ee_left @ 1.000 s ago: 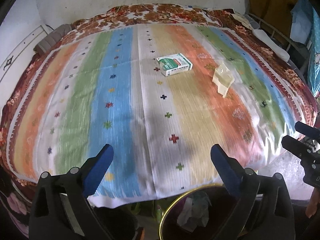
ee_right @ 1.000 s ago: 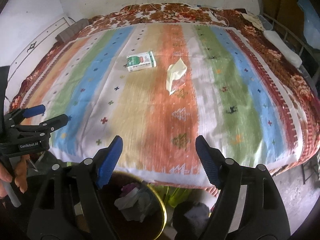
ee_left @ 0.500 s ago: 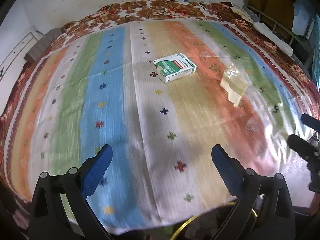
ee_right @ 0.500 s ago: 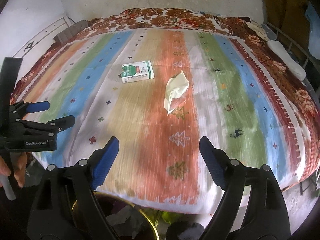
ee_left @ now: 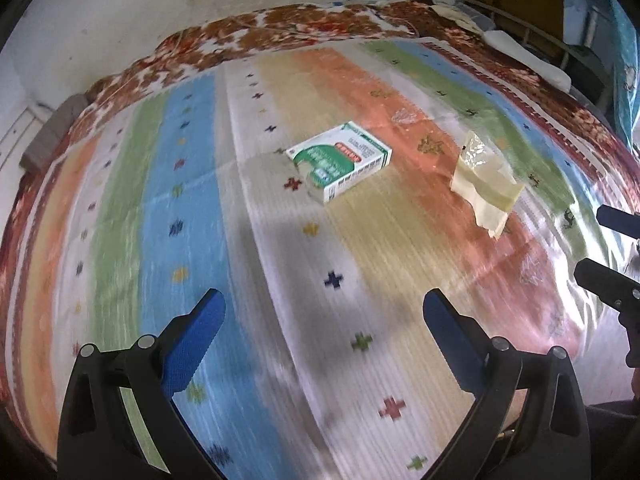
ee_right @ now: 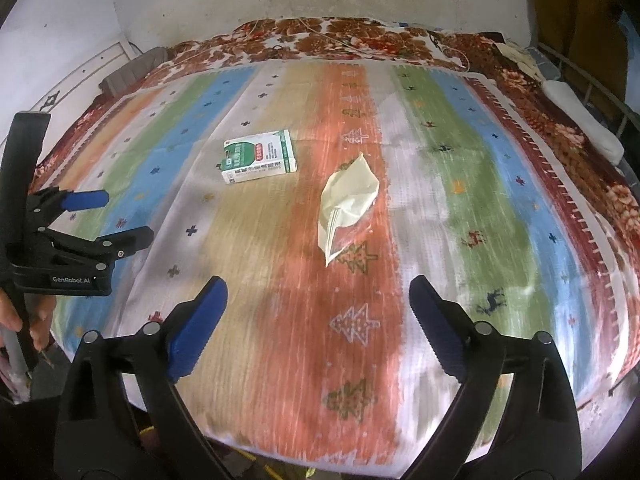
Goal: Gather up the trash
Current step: 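Move both open tools back toward the green box and clear wrapper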
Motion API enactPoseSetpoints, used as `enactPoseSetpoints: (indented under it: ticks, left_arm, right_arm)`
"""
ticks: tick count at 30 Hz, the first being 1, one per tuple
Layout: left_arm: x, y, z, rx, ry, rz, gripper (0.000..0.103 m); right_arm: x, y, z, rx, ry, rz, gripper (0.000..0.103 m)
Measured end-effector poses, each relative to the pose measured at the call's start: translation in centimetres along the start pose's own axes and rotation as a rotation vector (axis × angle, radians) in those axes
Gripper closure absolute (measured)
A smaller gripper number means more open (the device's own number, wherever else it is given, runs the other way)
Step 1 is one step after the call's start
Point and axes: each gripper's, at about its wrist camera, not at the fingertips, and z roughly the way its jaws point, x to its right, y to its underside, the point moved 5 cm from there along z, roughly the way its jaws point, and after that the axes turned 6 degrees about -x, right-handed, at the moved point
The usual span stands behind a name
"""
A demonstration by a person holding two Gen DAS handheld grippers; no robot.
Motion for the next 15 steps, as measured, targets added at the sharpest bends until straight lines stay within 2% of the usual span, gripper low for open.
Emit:
enactPoseSetpoints:
  ticks: [5,15]
  left_arm:
    - [0.0,-1.5,1.7,-0.005,0.029,0.026,0.006]
    - [-0.4,-3.5,4.8,0.014,0.016,0.108,0.006]
  right_arm:
    - [0.7,-1.0,1.8,0.0,0.014,0.015,0.012]
    - [1.6,-3.1,5.1,-0.007,0.034,0.021,0.011]
